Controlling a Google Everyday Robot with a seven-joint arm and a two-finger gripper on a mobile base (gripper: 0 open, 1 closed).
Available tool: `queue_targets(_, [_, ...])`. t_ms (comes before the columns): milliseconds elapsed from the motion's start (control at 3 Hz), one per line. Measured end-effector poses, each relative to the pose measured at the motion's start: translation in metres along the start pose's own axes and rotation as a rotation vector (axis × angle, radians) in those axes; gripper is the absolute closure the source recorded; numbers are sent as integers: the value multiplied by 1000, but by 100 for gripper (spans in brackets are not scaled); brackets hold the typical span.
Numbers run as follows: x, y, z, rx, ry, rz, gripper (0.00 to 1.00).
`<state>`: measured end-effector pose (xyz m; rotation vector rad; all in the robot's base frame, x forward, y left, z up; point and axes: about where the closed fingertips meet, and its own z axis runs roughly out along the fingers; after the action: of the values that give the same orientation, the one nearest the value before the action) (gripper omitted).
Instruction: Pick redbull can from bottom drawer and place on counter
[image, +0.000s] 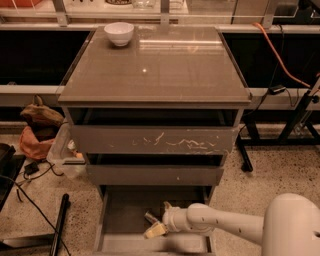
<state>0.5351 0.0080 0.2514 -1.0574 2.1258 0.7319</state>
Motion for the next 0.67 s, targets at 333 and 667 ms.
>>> queue_targets(333, [35,-17,29,17,27,20,0])
queue_targets(667, [54,-31,49,54,64,21,0])
